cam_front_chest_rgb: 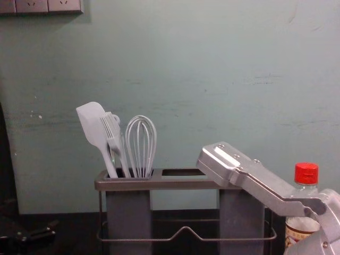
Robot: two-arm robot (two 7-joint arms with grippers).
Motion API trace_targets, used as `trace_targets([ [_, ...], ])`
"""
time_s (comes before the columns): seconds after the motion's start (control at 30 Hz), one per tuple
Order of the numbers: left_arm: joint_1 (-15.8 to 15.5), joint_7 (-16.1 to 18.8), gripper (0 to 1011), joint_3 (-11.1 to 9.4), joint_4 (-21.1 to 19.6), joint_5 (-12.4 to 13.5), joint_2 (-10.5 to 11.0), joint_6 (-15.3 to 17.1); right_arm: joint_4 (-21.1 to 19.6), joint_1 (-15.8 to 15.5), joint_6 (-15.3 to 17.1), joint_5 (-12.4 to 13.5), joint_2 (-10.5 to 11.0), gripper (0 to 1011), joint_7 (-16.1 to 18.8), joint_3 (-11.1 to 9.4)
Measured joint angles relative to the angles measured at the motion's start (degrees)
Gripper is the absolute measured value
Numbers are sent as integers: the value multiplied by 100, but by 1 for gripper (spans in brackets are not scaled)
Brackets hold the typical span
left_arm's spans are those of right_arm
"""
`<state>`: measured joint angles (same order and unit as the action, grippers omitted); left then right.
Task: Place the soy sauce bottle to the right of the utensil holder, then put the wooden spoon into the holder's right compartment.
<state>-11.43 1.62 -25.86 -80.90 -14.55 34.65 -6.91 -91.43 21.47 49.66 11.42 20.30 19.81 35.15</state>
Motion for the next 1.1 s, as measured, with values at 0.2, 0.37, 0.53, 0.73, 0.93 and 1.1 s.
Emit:
trace_targets([
  [0.2, 0, 0, 1005, 0, 0, 0, 0, 0, 0, 0, 2, 4, 2, 837, 0, 0],
  [0.37, -1, 0, 1005, 0, 0, 0, 0, 0, 0, 0, 4, 8, 2, 837, -1, 0],
  [0.53, 0, 0, 1005, 0, 0, 0, 0, 0, 0, 0, 5, 9, 2, 838, -2, 0],
  [0.73, 0, 0, 1005, 0, 0, 0, 0, 0, 0, 0, 5, 9, 2, 837, -4, 0],
  [0.93, 0, 0, 1005, 0, 0, 0, 0, 0, 0, 0, 5, 9, 2, 837, -7, 0],
  [1.1, 0, 0, 1005, 0, 0, 0, 0, 0, 0, 0, 5, 8, 2, 838, -7, 0],
])
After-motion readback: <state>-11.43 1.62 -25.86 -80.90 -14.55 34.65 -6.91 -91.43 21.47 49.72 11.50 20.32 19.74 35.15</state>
